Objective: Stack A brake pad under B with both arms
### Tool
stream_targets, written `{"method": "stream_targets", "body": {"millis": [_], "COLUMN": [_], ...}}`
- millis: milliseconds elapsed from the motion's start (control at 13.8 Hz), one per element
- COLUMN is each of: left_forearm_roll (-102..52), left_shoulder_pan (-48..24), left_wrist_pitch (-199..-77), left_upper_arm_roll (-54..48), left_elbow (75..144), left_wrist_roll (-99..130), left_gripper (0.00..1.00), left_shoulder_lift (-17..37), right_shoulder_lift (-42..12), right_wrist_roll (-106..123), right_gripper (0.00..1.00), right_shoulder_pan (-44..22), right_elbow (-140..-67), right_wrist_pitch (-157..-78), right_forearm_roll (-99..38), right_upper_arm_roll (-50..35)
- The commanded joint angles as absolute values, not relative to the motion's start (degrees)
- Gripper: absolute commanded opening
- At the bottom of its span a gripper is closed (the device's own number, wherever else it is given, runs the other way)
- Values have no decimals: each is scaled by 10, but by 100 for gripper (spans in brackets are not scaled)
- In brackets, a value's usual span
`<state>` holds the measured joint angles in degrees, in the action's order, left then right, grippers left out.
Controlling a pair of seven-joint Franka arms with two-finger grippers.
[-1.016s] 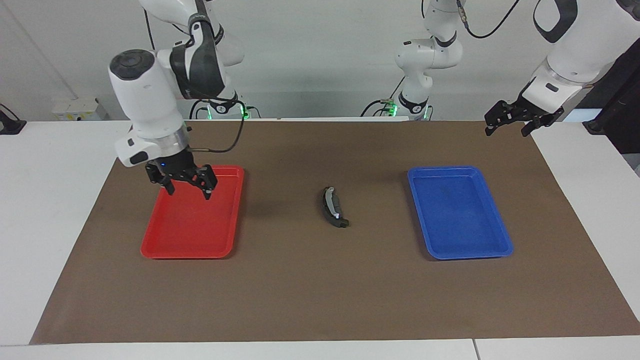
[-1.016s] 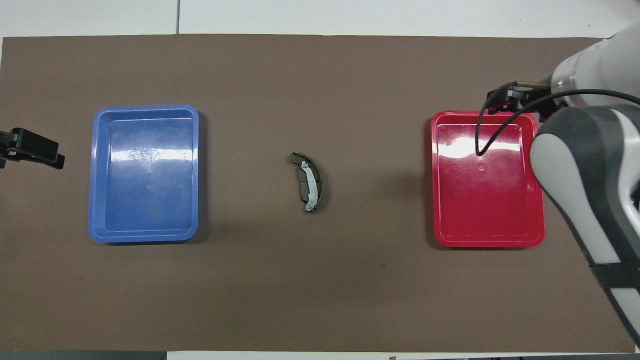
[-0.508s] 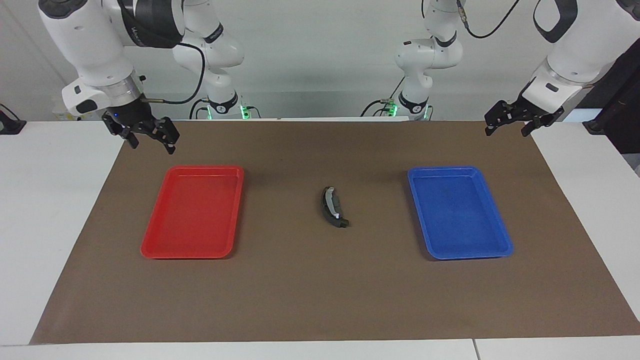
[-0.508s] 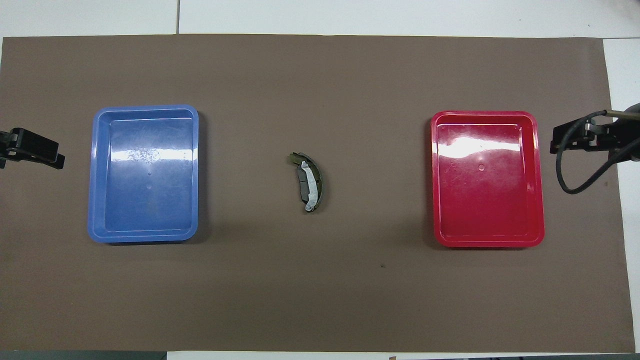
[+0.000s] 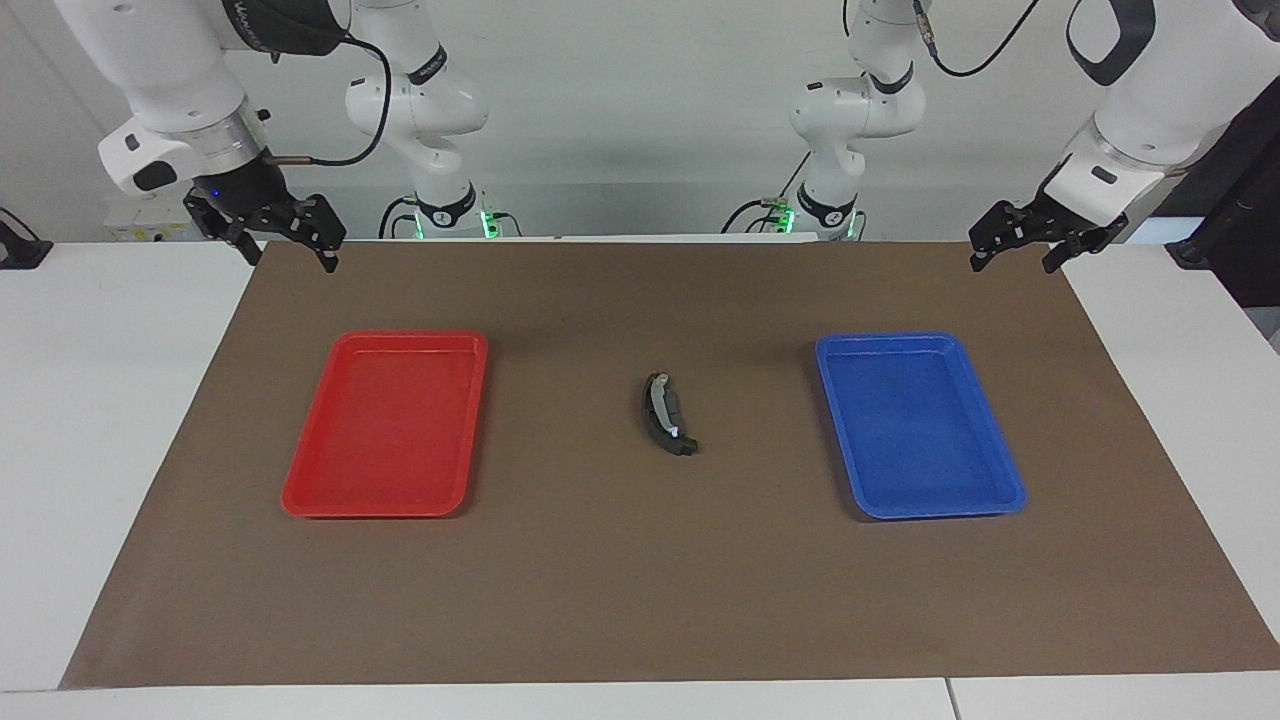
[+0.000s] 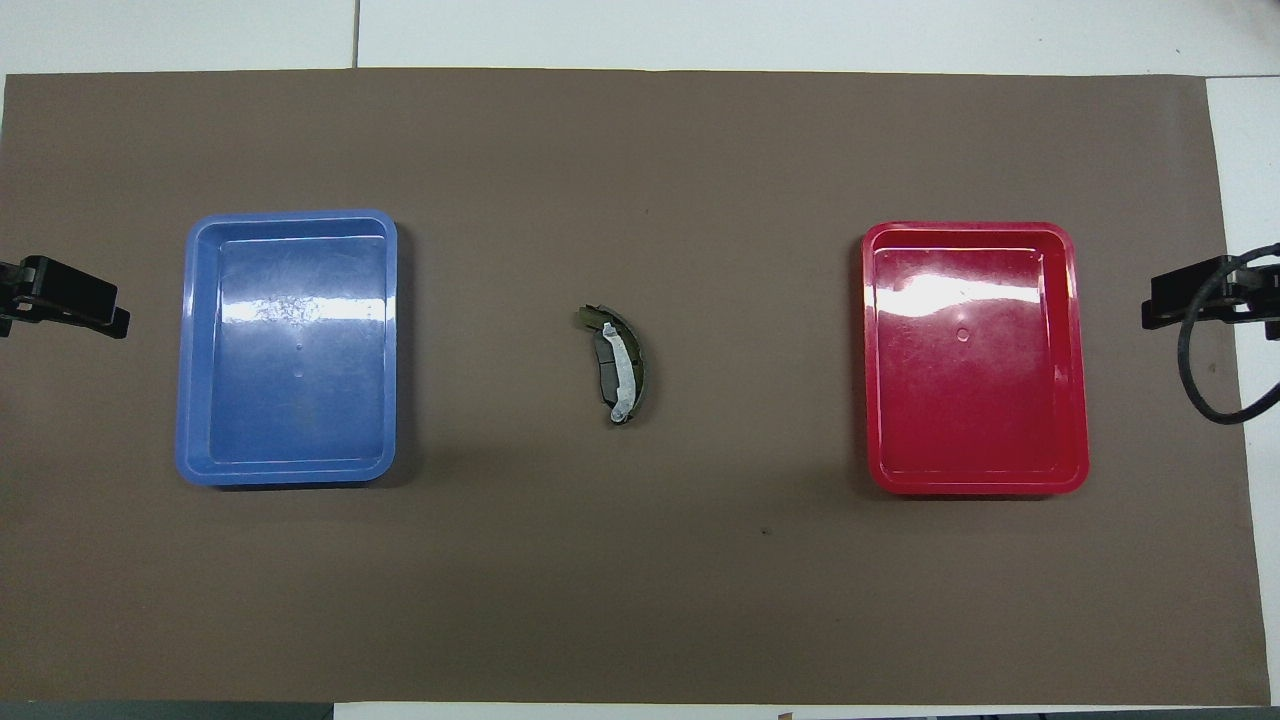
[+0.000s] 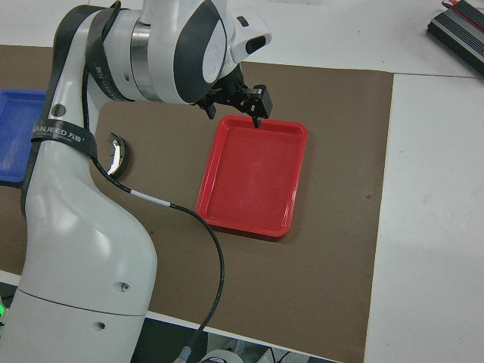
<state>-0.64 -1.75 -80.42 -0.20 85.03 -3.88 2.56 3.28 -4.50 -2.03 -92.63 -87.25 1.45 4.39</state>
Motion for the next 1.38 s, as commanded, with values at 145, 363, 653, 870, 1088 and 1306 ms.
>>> {"method": "stream_targets", "body": {"millis": [145,363,653,870,1088,1306], "left_forearm_roll": [-8,-8,-8,-8,-8,-8], "left_shoulder_pan": [-12,-12,-12,-12,-12,-12], "left_wrist_pitch": [-797,-797,-797,-797,-797,-797], "left_upper_arm_roll": [-4,-4,-4,-4,-4,-4], "left_elbow": [853,853,853,853,853,853], "left_wrist_roll": [-44,-44,-44,-44,-44,-44], "left_gripper": [100,100,100,100,100,100], "left_shoulder_lift": [21,21,21,21,21,21], "right_shoulder_lift": [24,29,30,27,26,36], "right_wrist_roll": [-31,-33,-32,-34,-34,-52], "right_gripper": [99,99,99,99,99,99], "right_shoulder_pan": [-18,-20,-19,-19,-19,-19], "right_elbow": [-910,-921,-924,-918,-914,-925], "right_wrist_pitch": [-857,-861,-862,-860,-855,-856], "right_forearm_roll": [10,17,16,10,8,8], "right_upper_arm_roll": [37,34,34,34,34,34]}}
